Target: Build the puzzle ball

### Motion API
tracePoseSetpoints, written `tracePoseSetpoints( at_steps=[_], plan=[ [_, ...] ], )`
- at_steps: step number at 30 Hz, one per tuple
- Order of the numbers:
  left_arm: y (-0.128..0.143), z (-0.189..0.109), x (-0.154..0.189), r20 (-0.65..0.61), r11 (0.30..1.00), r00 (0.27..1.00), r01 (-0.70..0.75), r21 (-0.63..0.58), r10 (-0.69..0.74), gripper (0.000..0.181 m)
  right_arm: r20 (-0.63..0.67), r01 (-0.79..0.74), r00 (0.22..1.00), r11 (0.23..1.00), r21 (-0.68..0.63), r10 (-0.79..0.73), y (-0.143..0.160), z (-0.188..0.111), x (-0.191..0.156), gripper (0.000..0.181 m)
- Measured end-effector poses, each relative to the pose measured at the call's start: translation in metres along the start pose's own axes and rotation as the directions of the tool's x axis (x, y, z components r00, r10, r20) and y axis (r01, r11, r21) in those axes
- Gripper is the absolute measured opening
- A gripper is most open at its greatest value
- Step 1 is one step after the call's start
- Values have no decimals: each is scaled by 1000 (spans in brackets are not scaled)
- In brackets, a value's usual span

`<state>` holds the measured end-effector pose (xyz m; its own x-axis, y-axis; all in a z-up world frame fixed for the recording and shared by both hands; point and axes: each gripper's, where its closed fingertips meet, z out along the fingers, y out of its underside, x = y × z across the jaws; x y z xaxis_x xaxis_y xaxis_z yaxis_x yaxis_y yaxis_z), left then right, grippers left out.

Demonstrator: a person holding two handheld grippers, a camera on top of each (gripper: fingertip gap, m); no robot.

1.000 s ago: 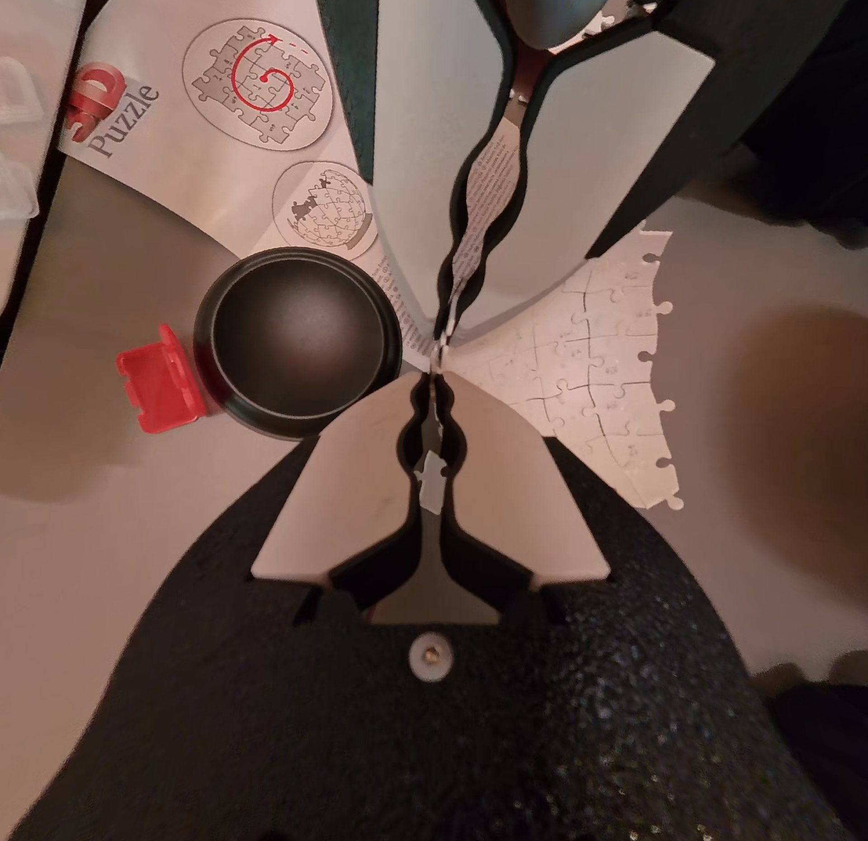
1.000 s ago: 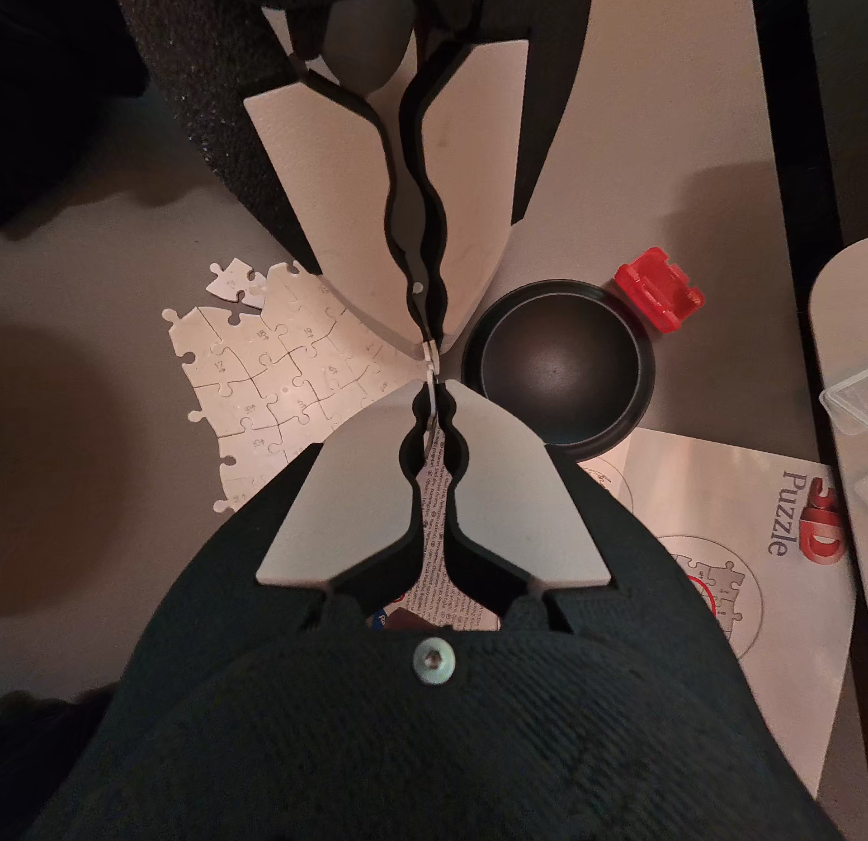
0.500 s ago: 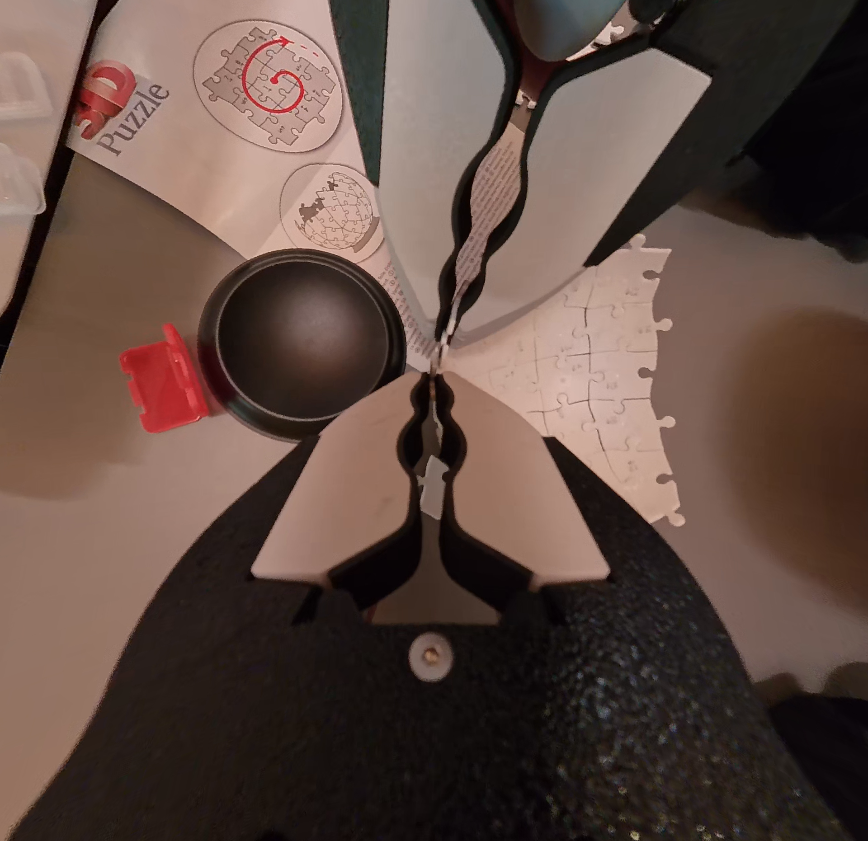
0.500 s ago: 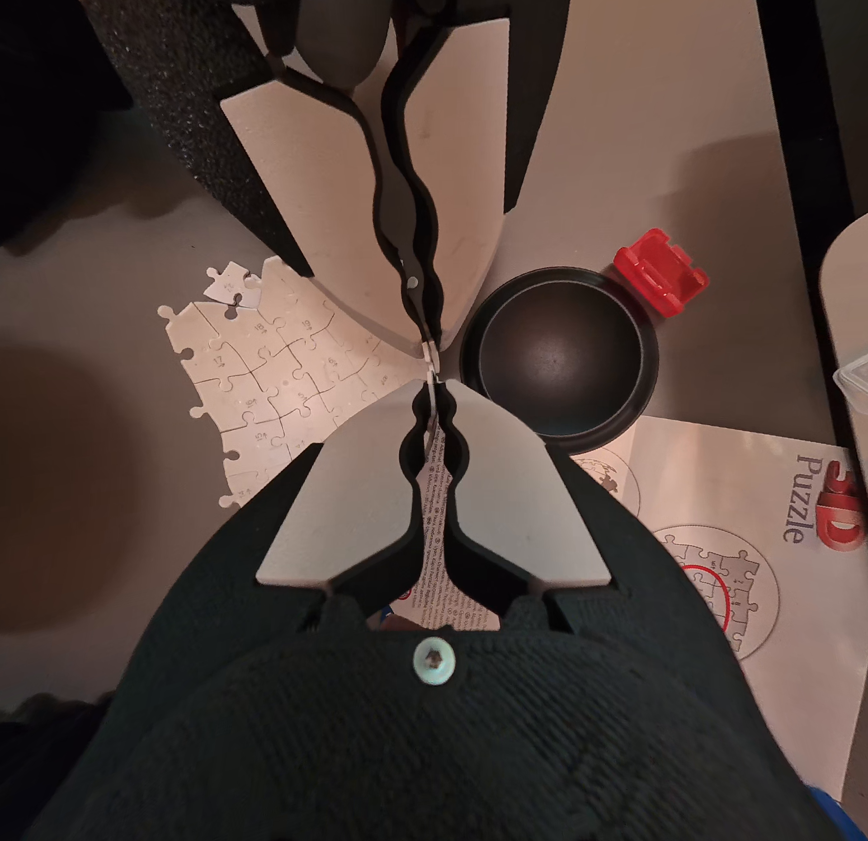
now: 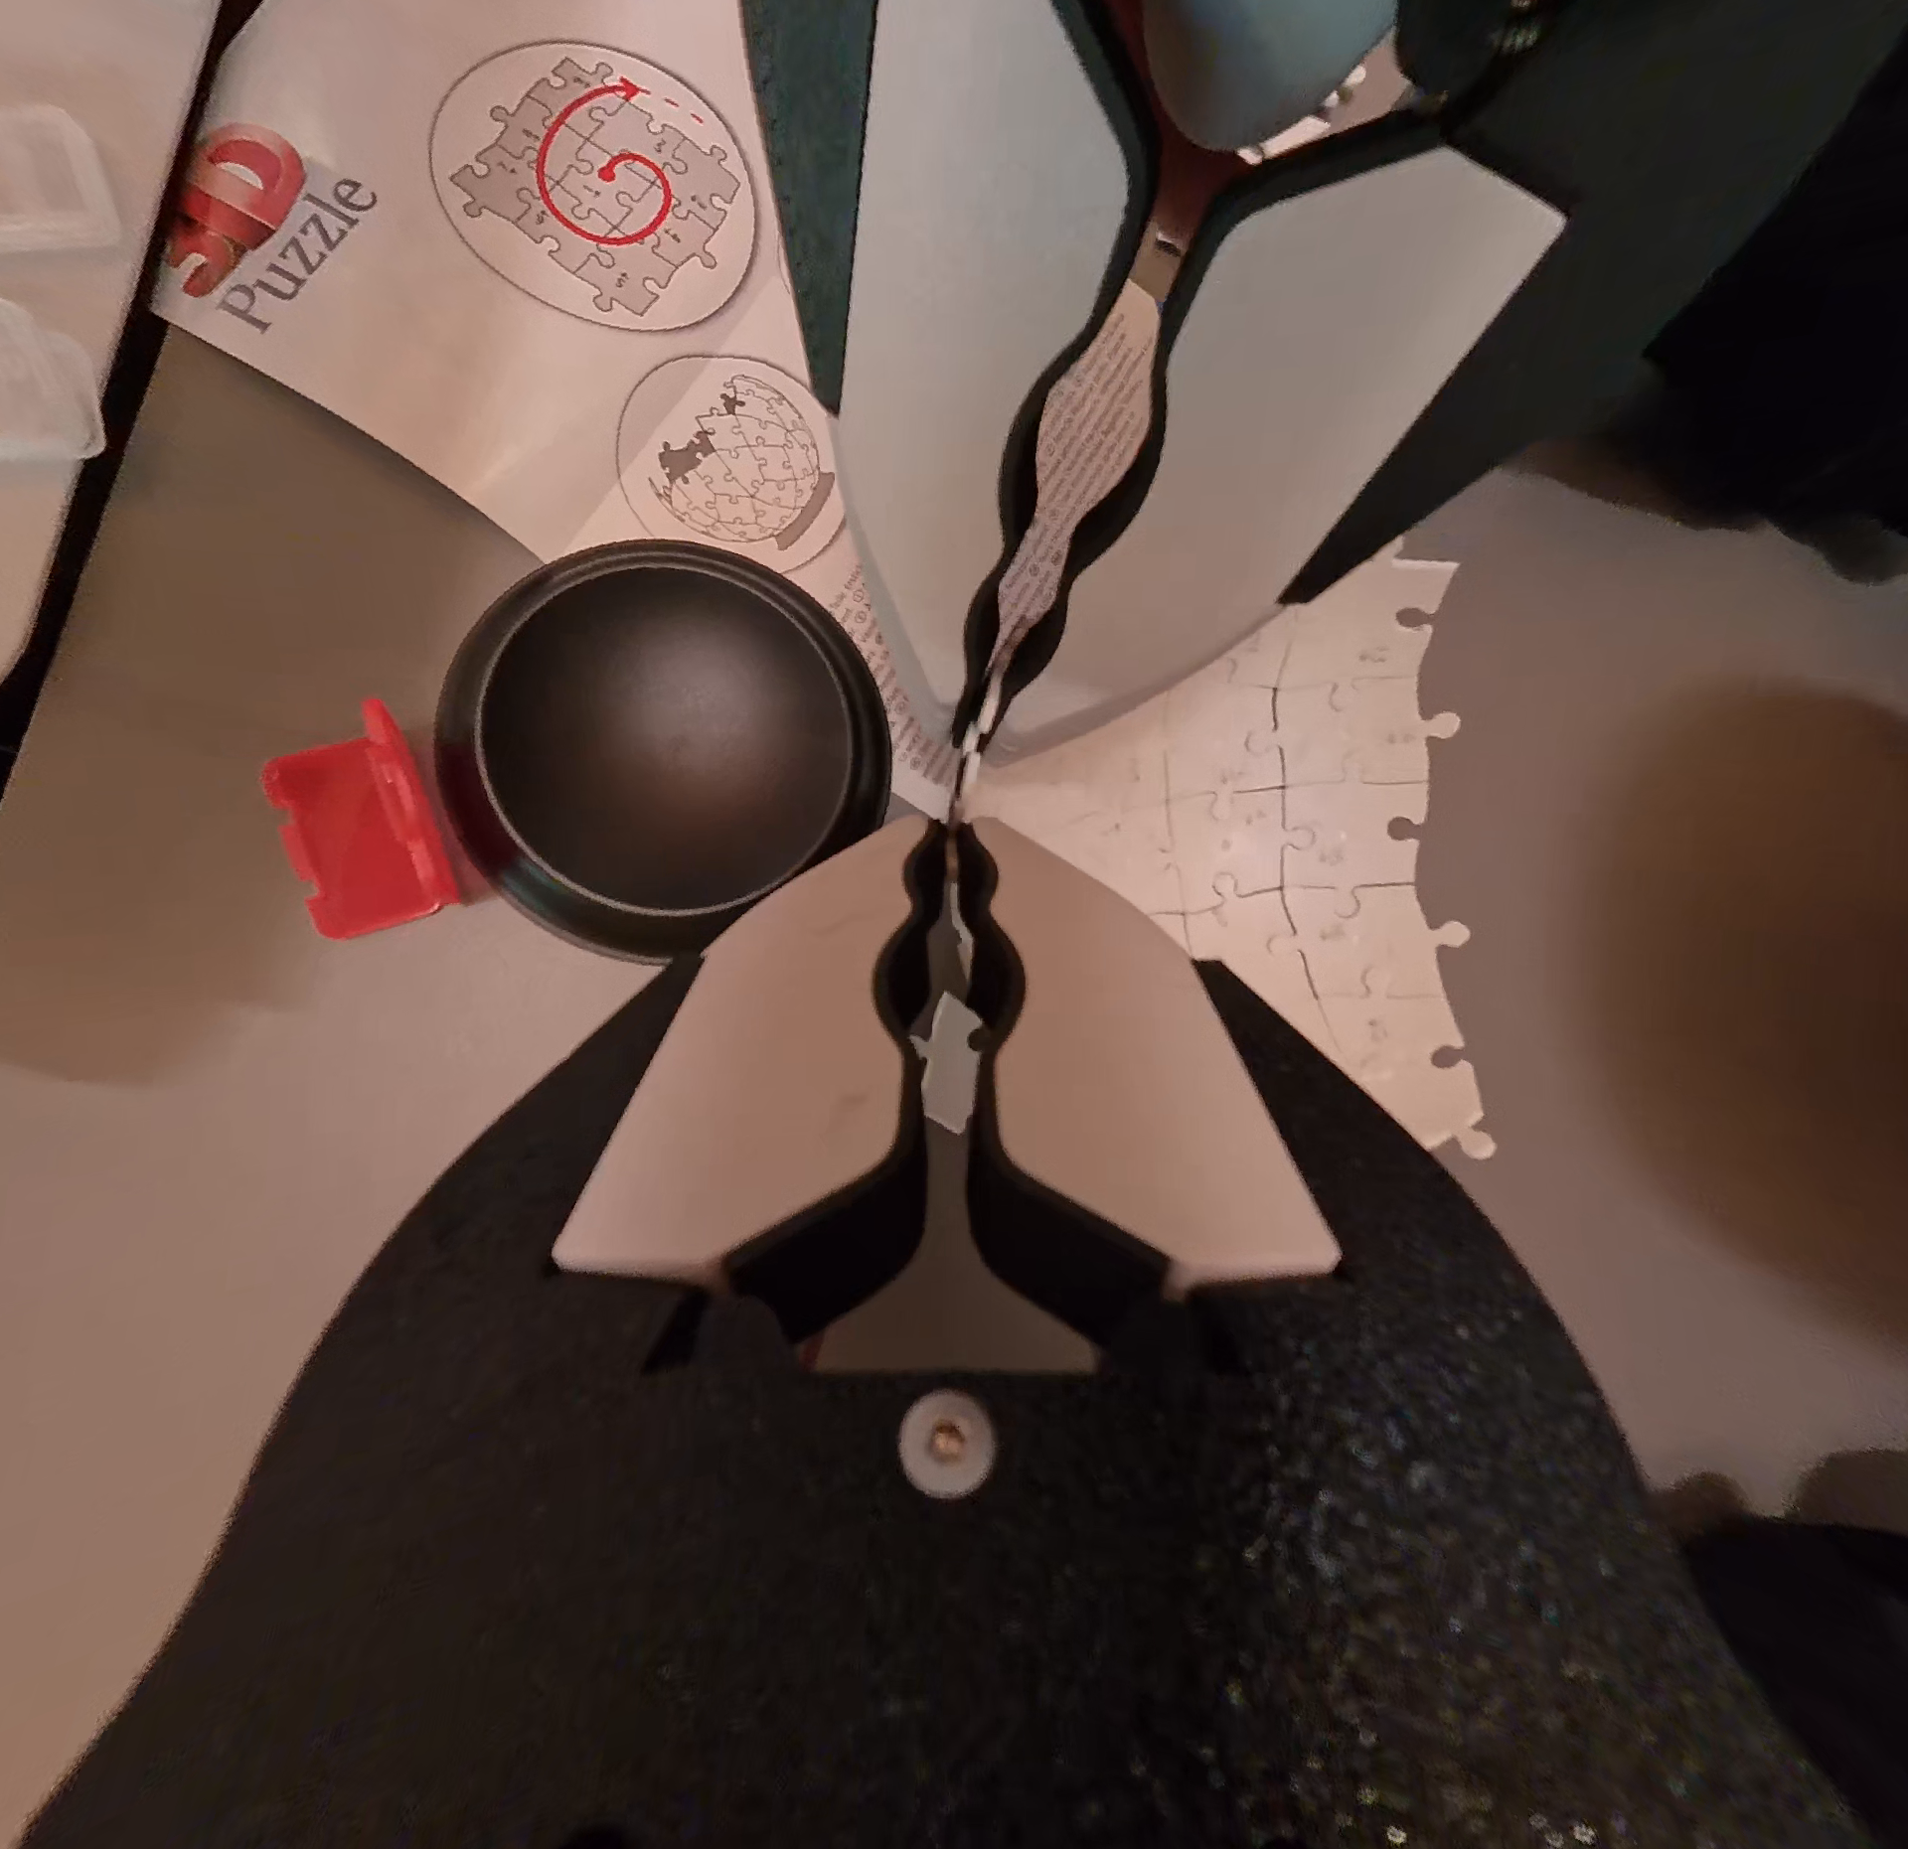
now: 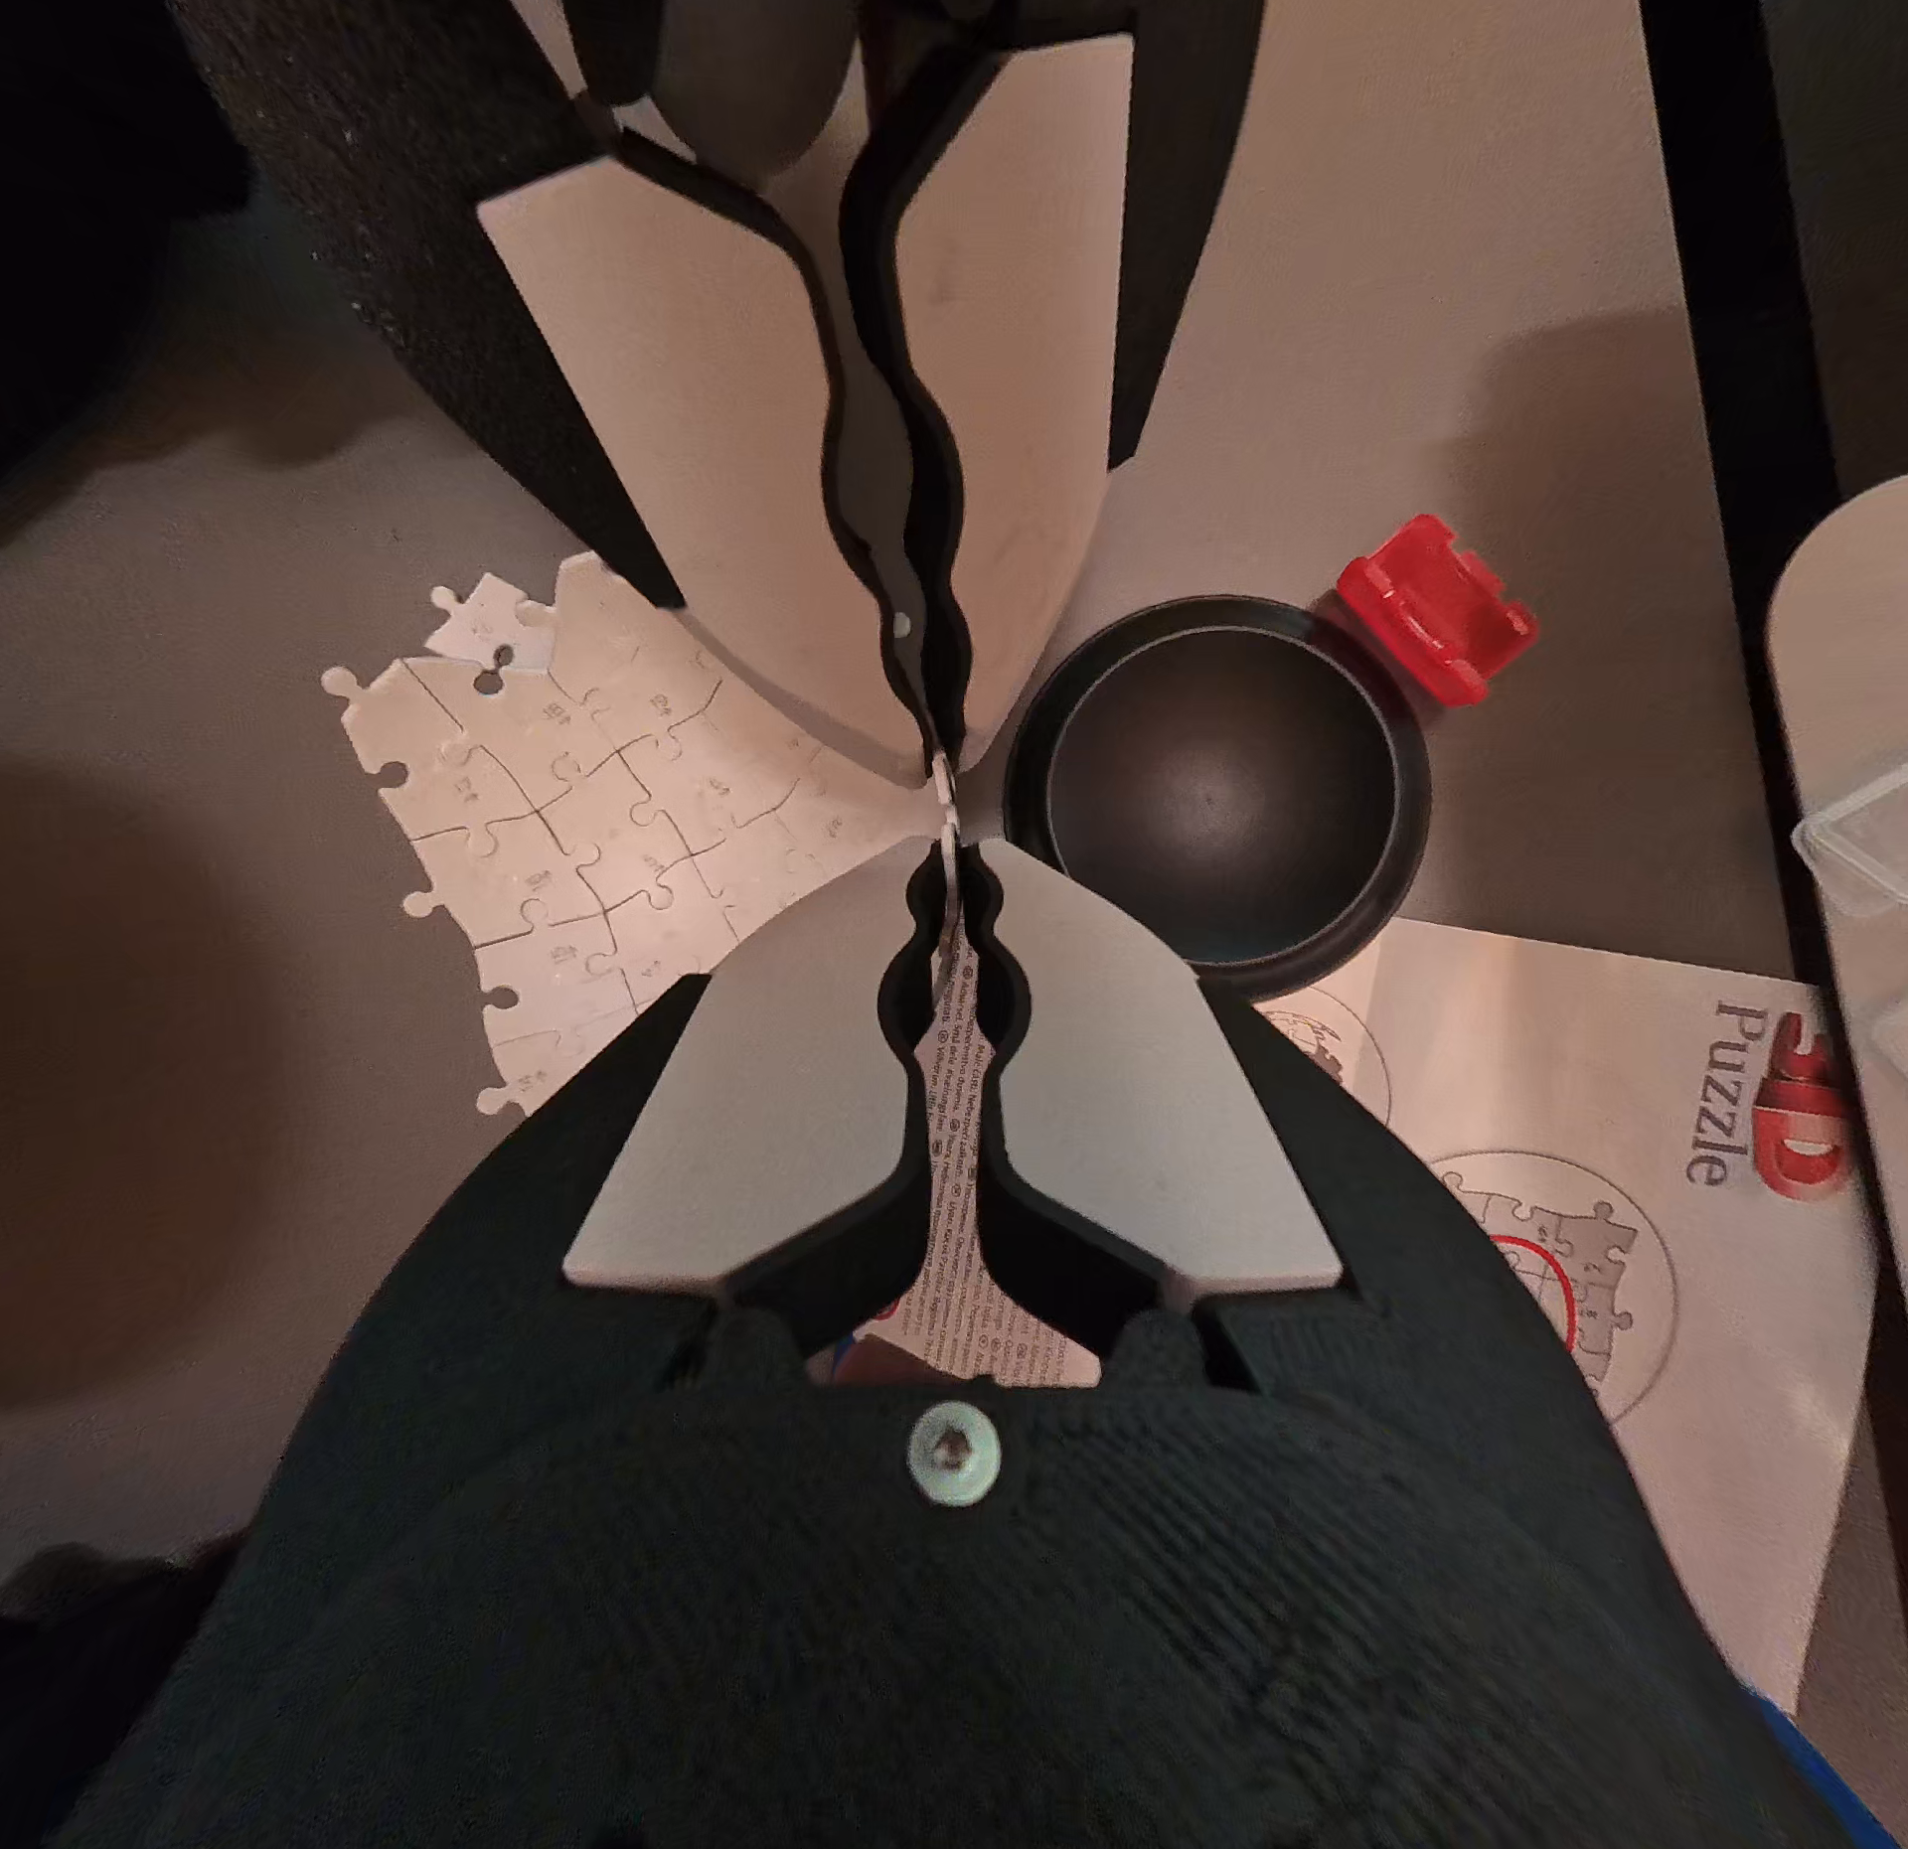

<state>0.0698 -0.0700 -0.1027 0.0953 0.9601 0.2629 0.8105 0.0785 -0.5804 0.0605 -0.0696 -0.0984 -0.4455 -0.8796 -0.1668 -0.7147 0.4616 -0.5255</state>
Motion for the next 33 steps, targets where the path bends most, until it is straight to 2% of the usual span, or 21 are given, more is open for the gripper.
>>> tracePoseSetpoints(
  at_steps=[10, 13, 15, 18, 20, 22, 31, 33],
  plan=[
    [3, 2, -1, -14, 999, 999, 37, -5, -37, 1, 42, -8, 999, 999, 32, 6, 0, 3, 0, 3],
    [7, 1, -3, 5, 998, 999, 48, -28, -48, 2, 59, -26, 998, 999, 36, 24, 3, -1, -1, 23],
    [8, -1, -4, 13, 998, 998, 59, -34, -59, 5, 25, -49, 999, 996, 69, 47, 2, -10, 6, 20],
    [13, -1, -3, 10, 995, 997, 73, -65, -73, 11, 75, -111, 992, 987, 120, 103, 0, -20, 3, 9],
    [17, 0, -2, 16, 993, 997, 73, -90, -72, 10, 100, -129, 988, 985, 116, 118, 3, -20, 1, 3],
    [19, -1, -1, 14, 993, 998, 64, -103, -63, 7, 107, -134, 987, 986, 103, 123, 5, -19, 0, 5],
    [17, -13, 4, 46, 993, 996, 76, -93, -72, 13, 16, -124, 992, 988, 92, 123, 8, -25, 11, 13],
    [12, -20, 6, 77, 996, 994, 80, -43, -76, 14, -19, -110, 993, 988, 112, 112, 5, -30, 15, 14]
  ],
)
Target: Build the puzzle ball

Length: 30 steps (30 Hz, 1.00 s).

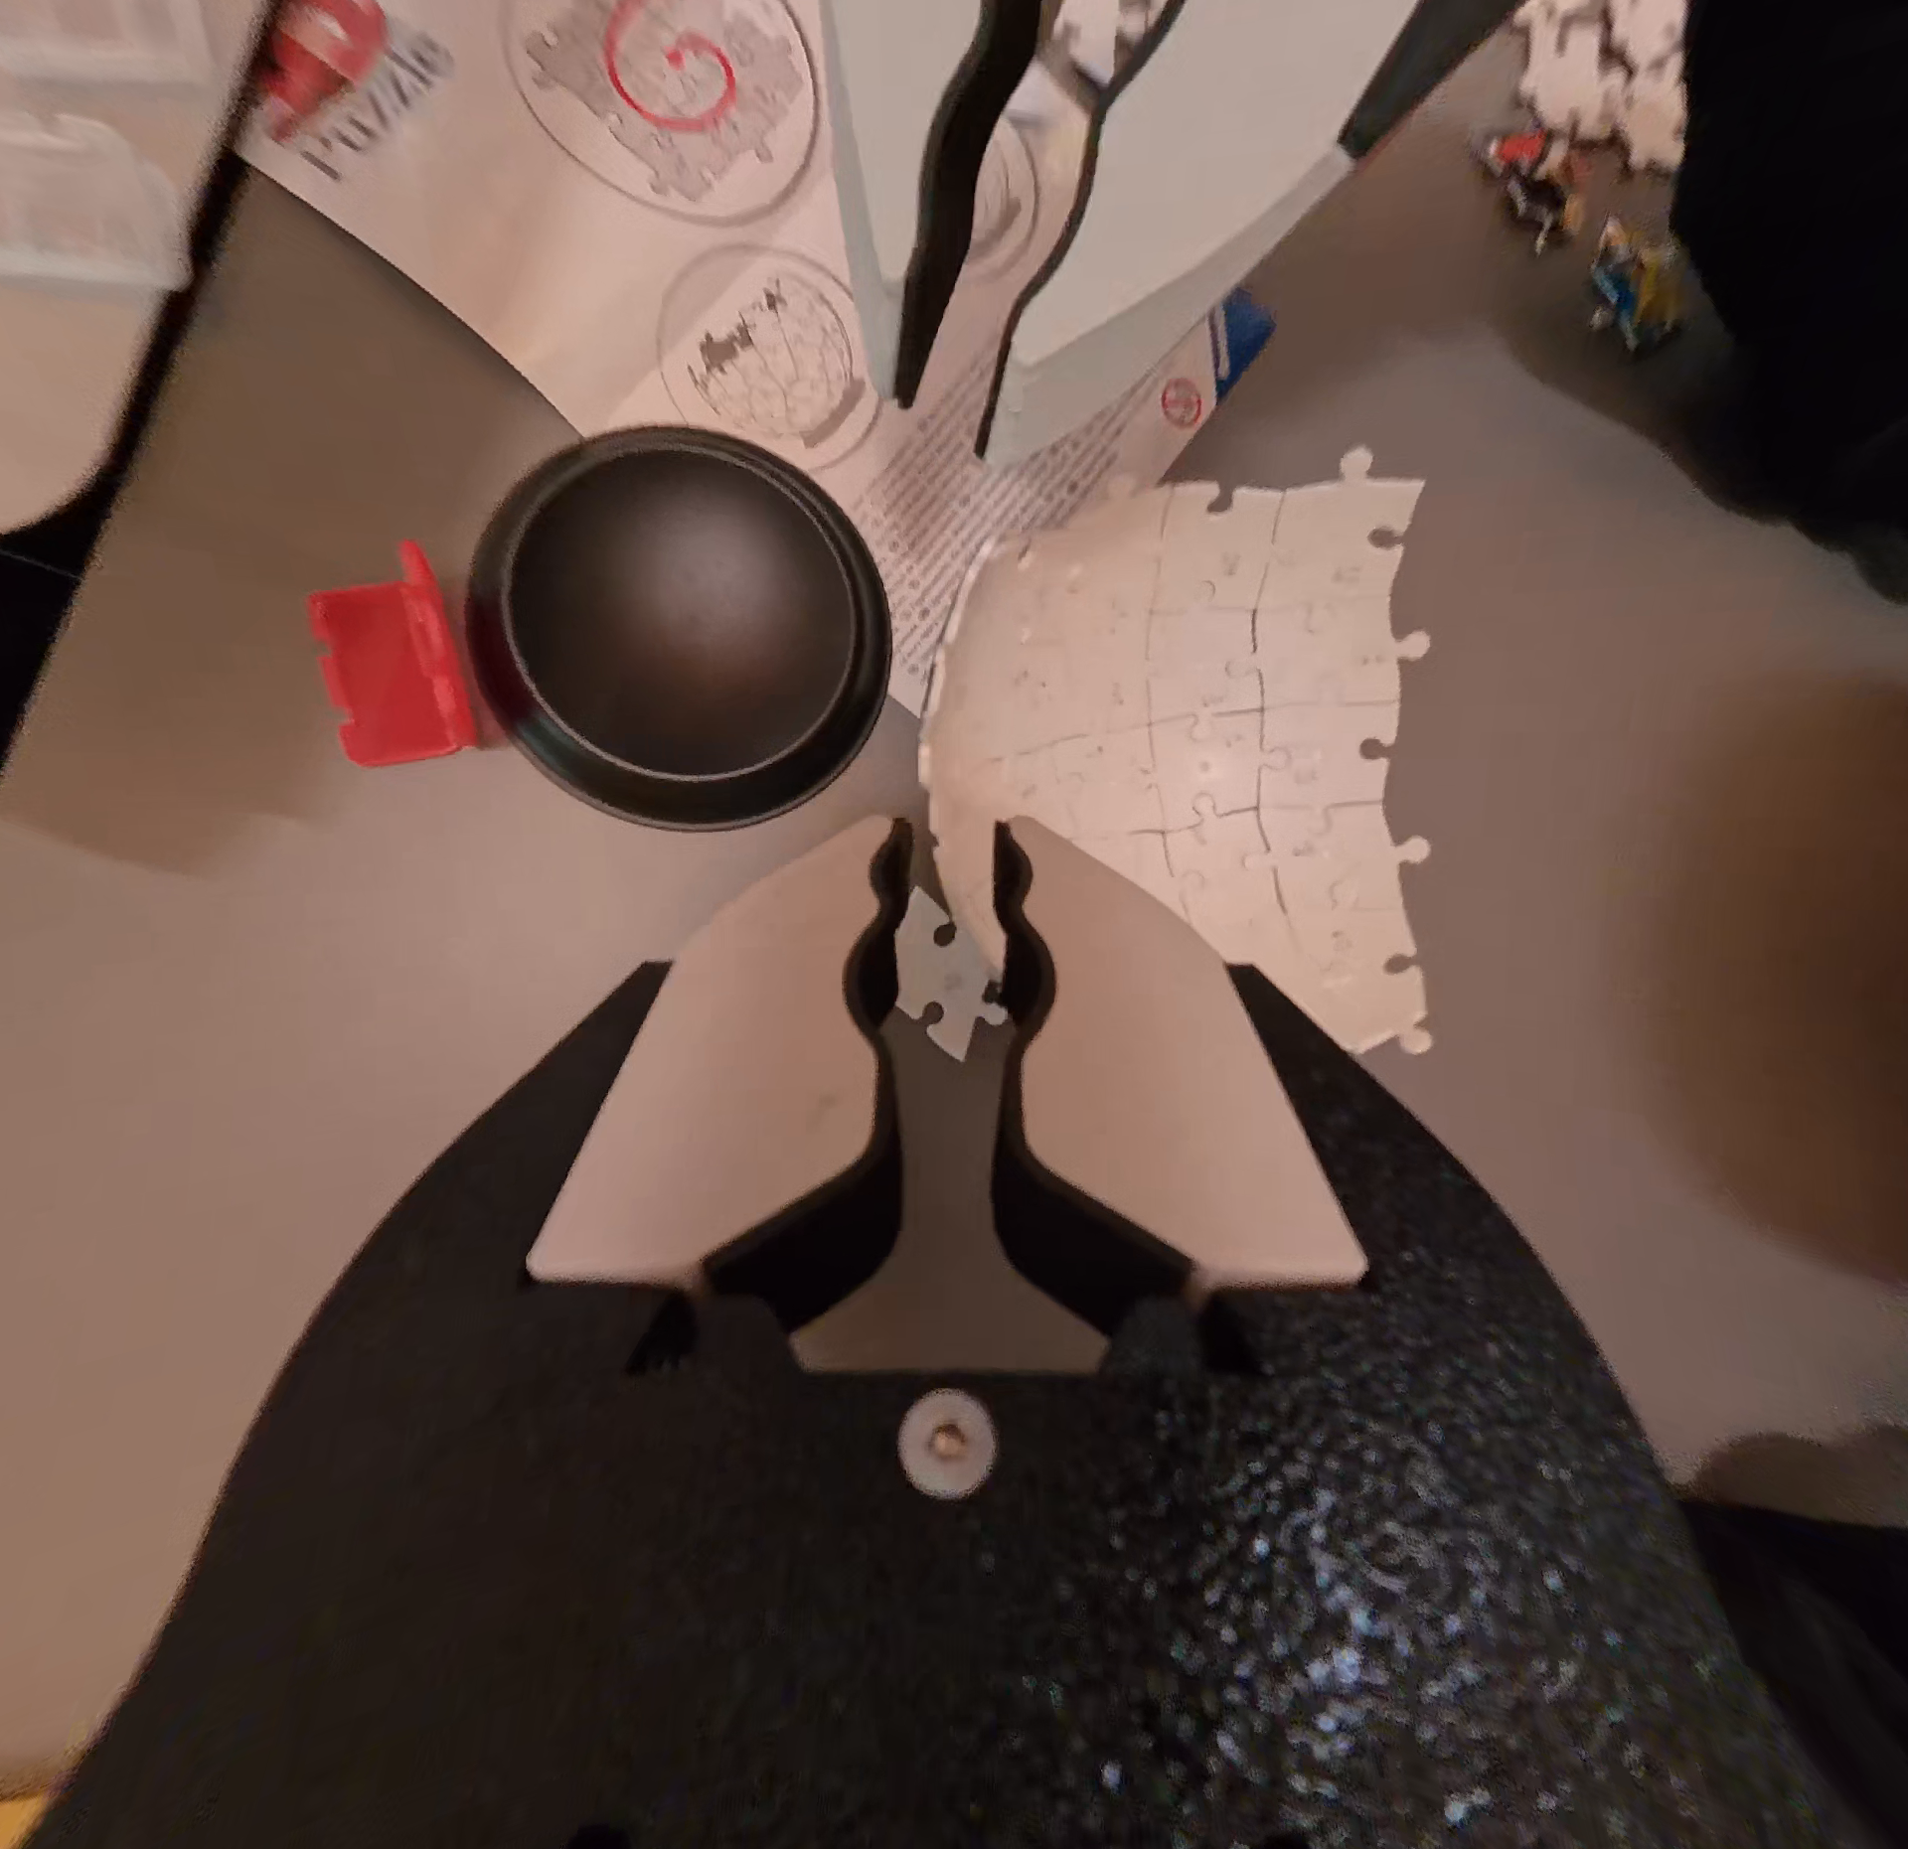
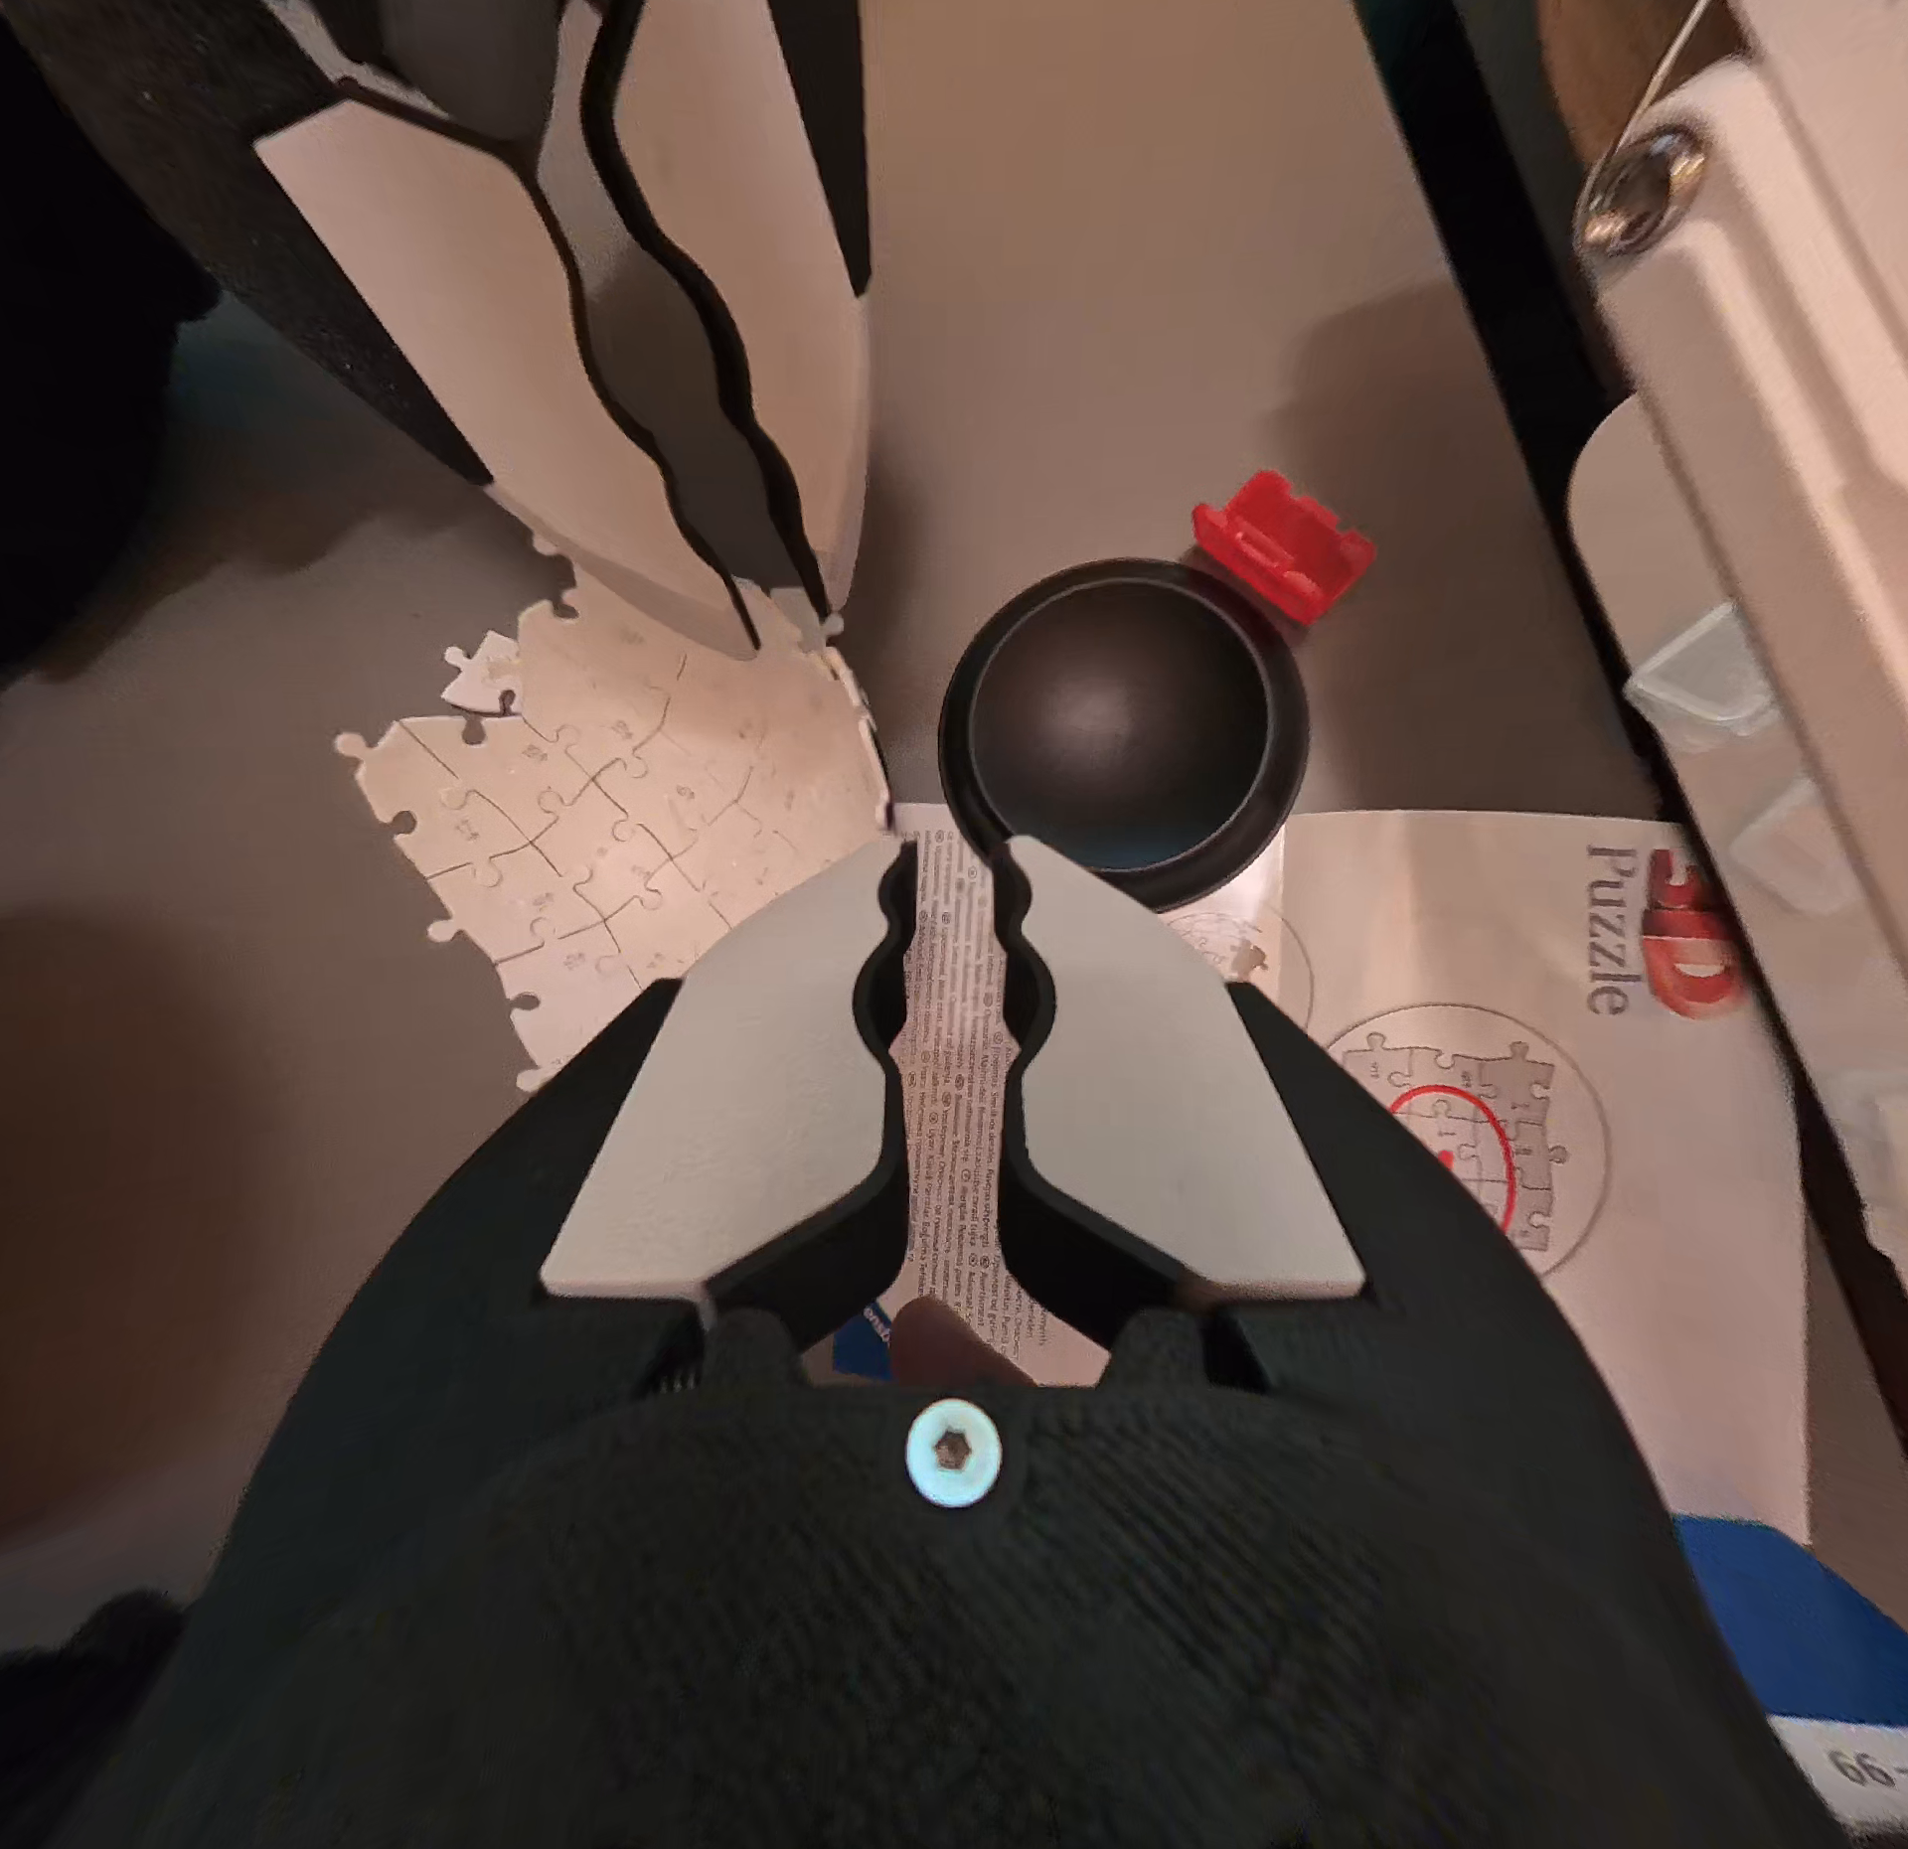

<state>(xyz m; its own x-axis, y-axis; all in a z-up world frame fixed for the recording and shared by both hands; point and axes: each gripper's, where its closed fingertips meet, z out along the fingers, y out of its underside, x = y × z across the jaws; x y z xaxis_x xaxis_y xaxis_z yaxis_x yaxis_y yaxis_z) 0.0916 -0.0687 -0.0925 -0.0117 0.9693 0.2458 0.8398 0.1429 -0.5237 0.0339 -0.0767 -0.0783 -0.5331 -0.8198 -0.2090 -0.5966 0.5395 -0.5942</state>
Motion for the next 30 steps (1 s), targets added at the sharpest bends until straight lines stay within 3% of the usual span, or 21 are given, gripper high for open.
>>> tracePoseSetpoints(
  at_steps=[5, 8, 10, 11, 15, 19, 24, 30],
  plan=[
    [-22, -50, -7, 242, 969, 970, -31, 246, -31, 14, -75, 56, 996, 990, 127, -46, -21, -25, 0, 17],
    [-22, -79, 0, 375, 908, 926, -123, 400, -40, 28, -177, 121, 981, 968, 218, -83, -36, -46, 0, 32],
    [-9, -86, 3, 452, 880, 888, -150, 451, -80, 46, -270, 200, 955, 938, 284, -122, -48, -64, -5, 41],
    [2, -84, 5, 465, 880, 881, -149, 450, -89, 43, -316, 242, 939, 915, 322, -137, -55, -72, -9, 48],
    [52, -53, 31, 333, 927, 935, -12, 375, -123, 43, -468, 358, 869, 856, 374, -159, -66, -87, -24, 68],
    [86, -25, 64, 226, 961, 963, 83, 262, -145, 47, -475, 287, 864, 938, 192, -167, -35, -84, -33, 76],
    [99, -1, 70, 250, 984, 960, 88, 153, -124, 46, -415, 204, 907, 940, 274, -76, 6, -90, -58, 73],
    [84, -13, 27, 334, 987, 935, 73, 146, -119, 46, -446, 121, 895, 968, 221, -10, 79, -80, -68, 74]
  ],
)
